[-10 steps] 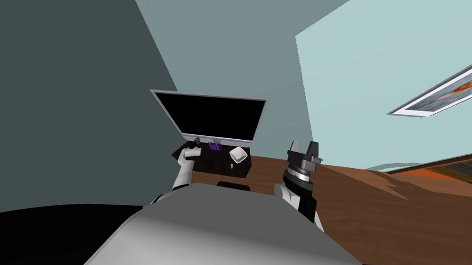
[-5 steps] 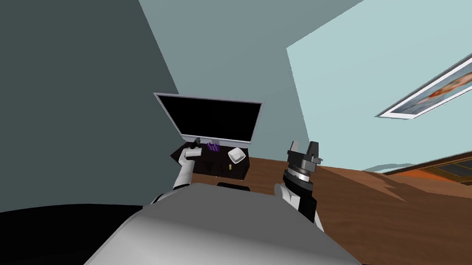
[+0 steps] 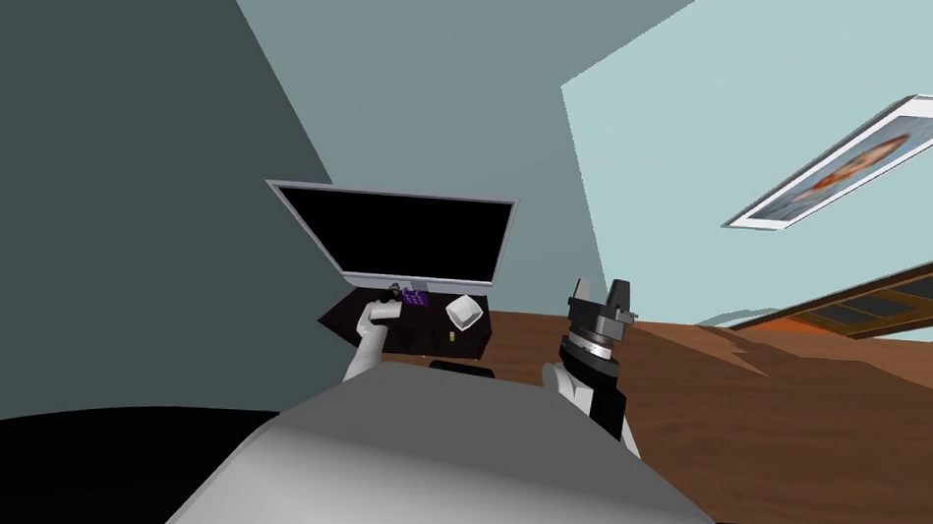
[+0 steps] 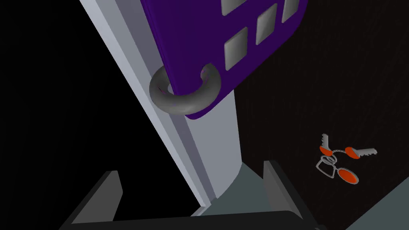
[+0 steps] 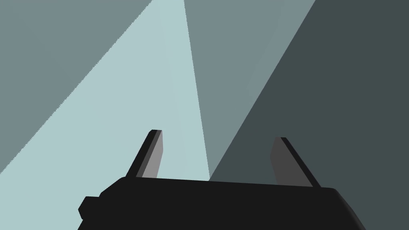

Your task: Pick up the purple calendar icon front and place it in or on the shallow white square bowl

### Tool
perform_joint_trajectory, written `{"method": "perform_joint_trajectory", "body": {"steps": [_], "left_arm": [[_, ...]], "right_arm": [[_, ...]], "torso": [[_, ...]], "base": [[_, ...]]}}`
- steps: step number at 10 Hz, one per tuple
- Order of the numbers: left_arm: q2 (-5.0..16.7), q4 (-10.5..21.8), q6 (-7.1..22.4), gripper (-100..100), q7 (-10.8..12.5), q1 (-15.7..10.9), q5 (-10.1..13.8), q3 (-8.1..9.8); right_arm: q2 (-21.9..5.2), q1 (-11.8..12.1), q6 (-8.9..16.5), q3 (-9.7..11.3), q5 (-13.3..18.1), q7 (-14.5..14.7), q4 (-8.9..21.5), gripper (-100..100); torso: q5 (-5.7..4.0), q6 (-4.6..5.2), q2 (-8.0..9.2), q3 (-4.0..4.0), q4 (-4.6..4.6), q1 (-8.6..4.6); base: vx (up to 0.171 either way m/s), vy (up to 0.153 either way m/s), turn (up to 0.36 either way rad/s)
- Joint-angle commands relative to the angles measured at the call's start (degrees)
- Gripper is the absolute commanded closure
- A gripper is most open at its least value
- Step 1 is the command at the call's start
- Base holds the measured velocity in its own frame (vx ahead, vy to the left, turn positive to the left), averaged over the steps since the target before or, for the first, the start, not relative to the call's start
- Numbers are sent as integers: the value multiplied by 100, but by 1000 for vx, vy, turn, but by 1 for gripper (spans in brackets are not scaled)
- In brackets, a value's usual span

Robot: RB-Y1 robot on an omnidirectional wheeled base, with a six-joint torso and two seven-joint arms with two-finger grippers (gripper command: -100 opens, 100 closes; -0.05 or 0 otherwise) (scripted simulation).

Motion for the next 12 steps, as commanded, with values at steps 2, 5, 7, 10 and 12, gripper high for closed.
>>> {"method": "perform_joint_trajectory", "body": {"steps": [2, 5, 7, 10, 12], "left_arm": [[-72, -7, 79, -100, -2, 7, 5, -41], [-45, 196, -149, -100, 49, 28, 23, -48], [-50, 164, -106, 100, 40, 21, 17, -46], [-45, 161, -103, 100, 40, 23, 15, -40], [-45, 162, -102, 0, 40, 23, 15, -40]], "right_arm": [[0, 1, 0, -1, 0, 0, 0, 0], [0, 1, 0, -1, 0, 0, 0, 0], [0, 0, 0, 0, 0, 0, 0, 0], [0, -1, 0, 0, 0, 0, 0, 0], [0, 0, 0, 0, 0, 0, 0, 0]], "torso": [[0, -3, -13, -8, -3, 4], [1, -7, 13, 7, 2, 14], [0, -5, 27, 14, 4, 3], [2, 2, 29, 15, 5, -3], [1, 2, 28, 14, 5, -3]], "base": [[94, 11, -75], [43, 24, 32], [-1, -3, 7], [0, 1, 4], [0, 0, 0]]}}
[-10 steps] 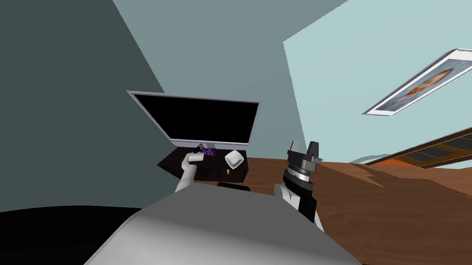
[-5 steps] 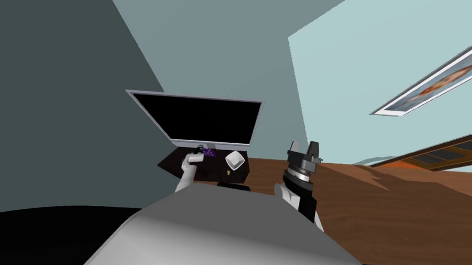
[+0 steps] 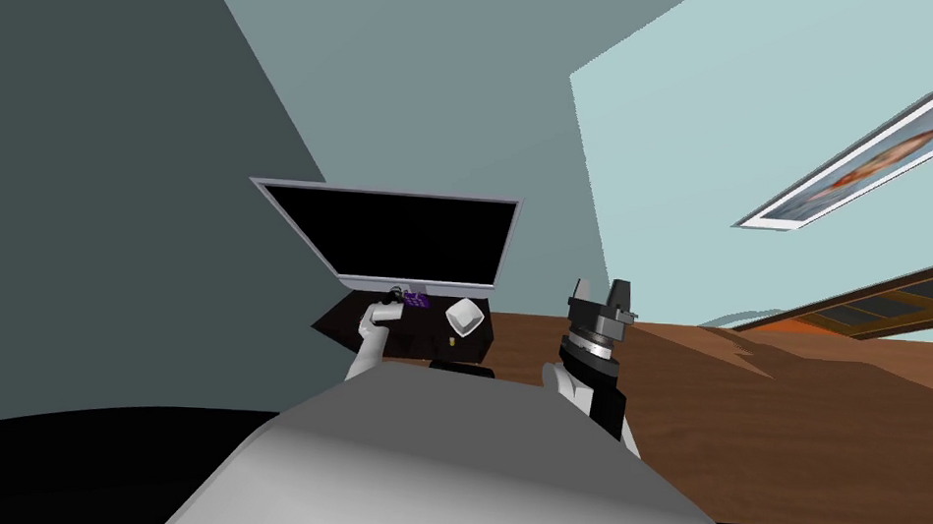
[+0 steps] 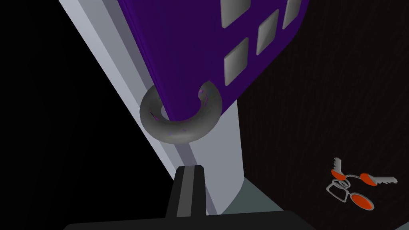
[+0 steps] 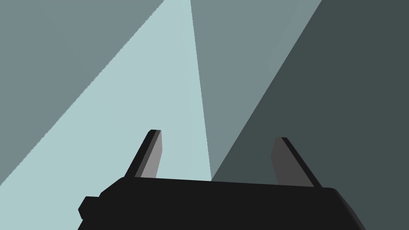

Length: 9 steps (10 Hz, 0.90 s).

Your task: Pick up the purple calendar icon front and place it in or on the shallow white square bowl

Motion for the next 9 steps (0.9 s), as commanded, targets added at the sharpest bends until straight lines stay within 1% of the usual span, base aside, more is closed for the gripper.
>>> {"method": "perform_joint_trajectory", "body": {"steps": [1, 2, 4, 5, 7, 9], "left_arm": [[97, -2, 73, -100, -80, 44, -31, -96], [123, -13, 105, -100, -108, 47, -40, -135], [291, -148, 394, -100, -276, 8, -85, -381], [336, -193, 478, -100, -311, -13, -92, -435], [431, -298, 670, -100, -378, -64, -102, -540], [526, -419, 892, -100, -440, -127, -106, -640]], "right_arm": [[0, 0, 0, 0, 0, 0, 0, 0], [1, 0, 0, 0, 0, 0, 0, 0], [1, -2, 0, 1, 0, 0, 0, 0], [2, -2, 0, 2, 0, 0, 0, 0], [0, -2, 0, 1, 0, 0, 0, 0], [0, -1, 0, 0, 0, 0, 0, 0]], "torso": [[0, 0, 0, 0, 0, 0], [-2, -4, 26, 14, 4, -16], [-9, -1, 63, 36, 13, -41], [-11, 1, 72, 41, 16, -49], [-3, 1, 46, 28, 11, -7], [0, 1, 26, 16, 6, -1]], "base": [[-91, -53, 143], [-161, -95, 149], [-185, -120, 120], [-159, -60, 48], [-88, 9, 18], [-65, 5, 10]]}}
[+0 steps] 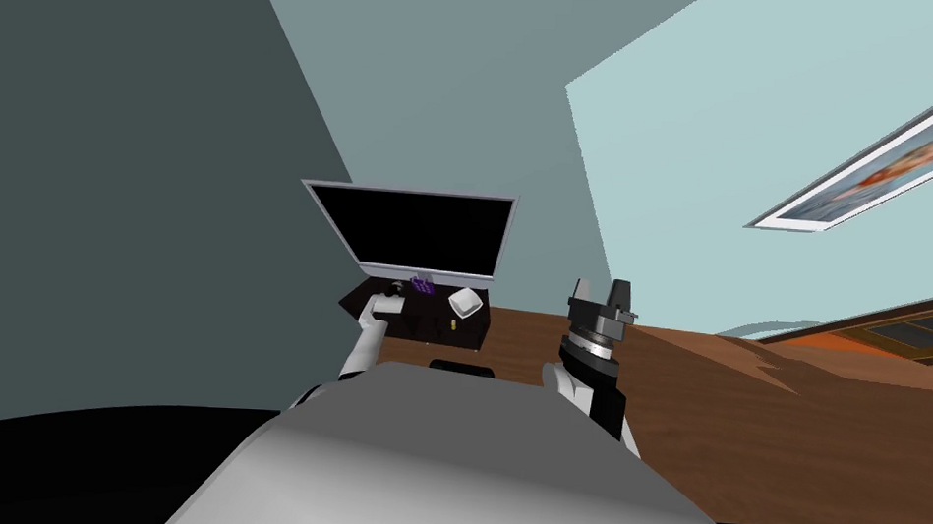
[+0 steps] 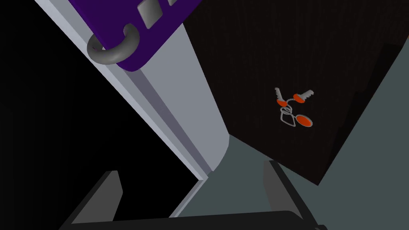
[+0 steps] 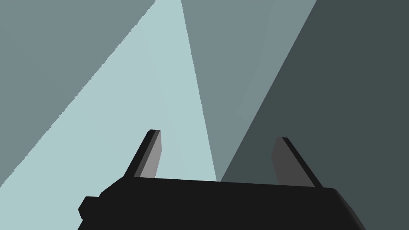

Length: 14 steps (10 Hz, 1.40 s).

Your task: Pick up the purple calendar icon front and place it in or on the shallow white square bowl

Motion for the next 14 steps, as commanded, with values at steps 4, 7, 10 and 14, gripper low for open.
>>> {"method": "perform_joint_trajectory", "body": {"steps": [4, 7, 10, 14], "left_arm": [[176, -320, 596, -100, -127, -165, 26, -198], [212, -498, 974, -100, -168, -293, 64, -280], [171, -630, 1318, -100, -178, -421, 126, -319], [-12, -719, 1753, -100, -120, -602, 275, -272]], "right_arm": [[0, 0, 0, 0, 0, 0, 0, 0], [-1, 0, 0, 0, 0, 0, 0, 0], [-1, 1, 0, -1, 0, 0, 0, 0], [-1, 1, 0, -1, 0, 0, 0, 0]], "torso": [[1, 0, -6, -3, -1, 4], [5, 0, -7, -4, -2, 21], [5, 1, -22, -13, -5, 20], [6, 0, -38, -22, -9, 23]], "base": [[-55, 19, -19], [-45, 56, -51], [-9, 57, -71], [25, 69, -115]]}}
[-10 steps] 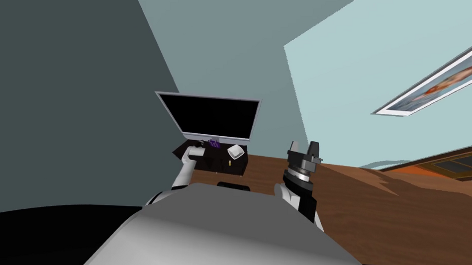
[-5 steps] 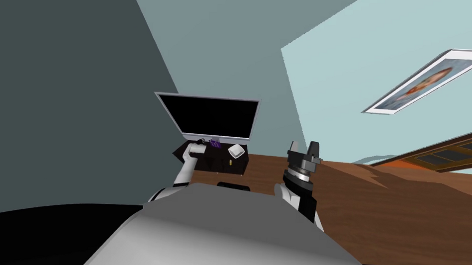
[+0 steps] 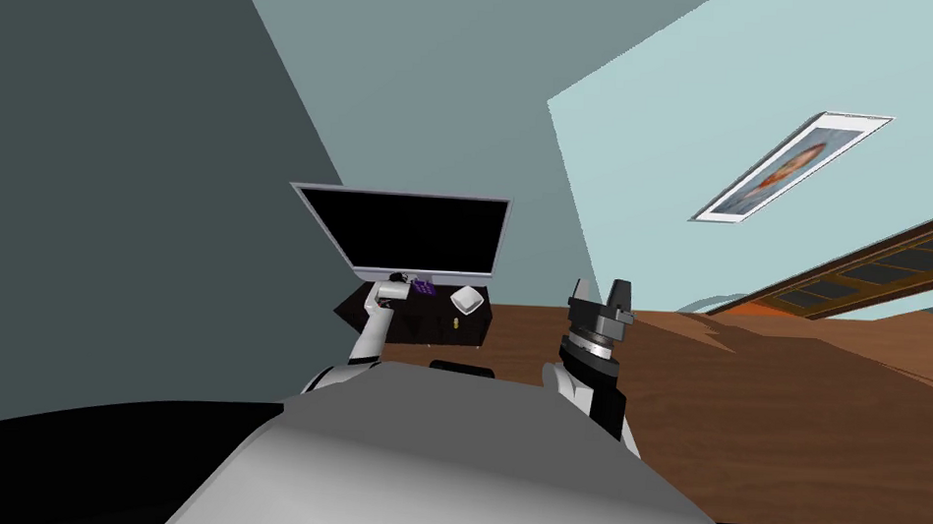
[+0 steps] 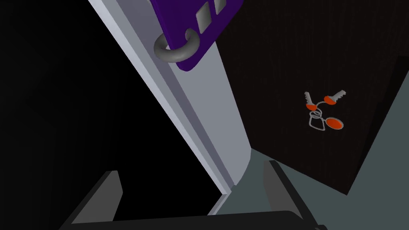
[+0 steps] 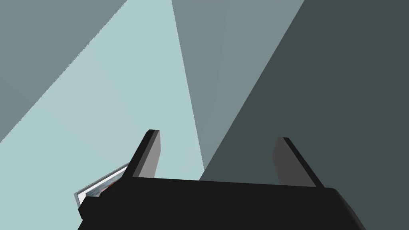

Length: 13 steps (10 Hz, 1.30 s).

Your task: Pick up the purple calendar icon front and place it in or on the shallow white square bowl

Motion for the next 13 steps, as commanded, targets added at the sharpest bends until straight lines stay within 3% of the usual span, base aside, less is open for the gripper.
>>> {"method": "perform_joint_trajectory", "body": {"steps": [1, 5, 9, 10, 11, 12, 13], "left_arm": [[-159, 10, 207, -100, 77, -84, 84, 65], [-622, 214, 330, -100, 239, -142, 289, 287], [-1086, 382, 323, -100, 309, -103, 372, 392], [-1018, 389, 311, -100, 311, -134, 348, 378], [-1030, 397, 312, 0, 318, -138, 348, 379], [-1008, 554, 127, -100, 354, -122, 372, 366], [-999, 616, 53, -100, 369, -116, 381, 361]], "right_arm": [[0, 0, 0, 0, 0, 0, 0, 0], [0, 2, 0, -1, 0, 0, 0, 0], [1, 1, 0, 0, 0, 0, 0, 0], [1, 1, 0, 0, 0, 0, 0, 0], [1, 1, 0, 0, 0, 0, 0, 0], [1, 1, 0, 0, 0, 0, 0, 0], [1, 1, 0, 0, 0, 0, 0, 0]], "torso": [[0, 0, 0, 0, 0, 0], [2, -3, -34, -20, -9, 4], [-6, -3, -18, -11, -5, -30], [-5, -3, -19, -11, -5, -27], [-6, -5, -6, -5, -3, -30], [-7, -4, 4, 1, 0, -33], [-6, -5, 0, 0, -1, -27]], "base": [[70, 105, -215], [103, 93, -155], [73, 20, -57], [33, 13, -12], [6, 2, 2], [31, 19, 30], [43, 27, 24]]}}
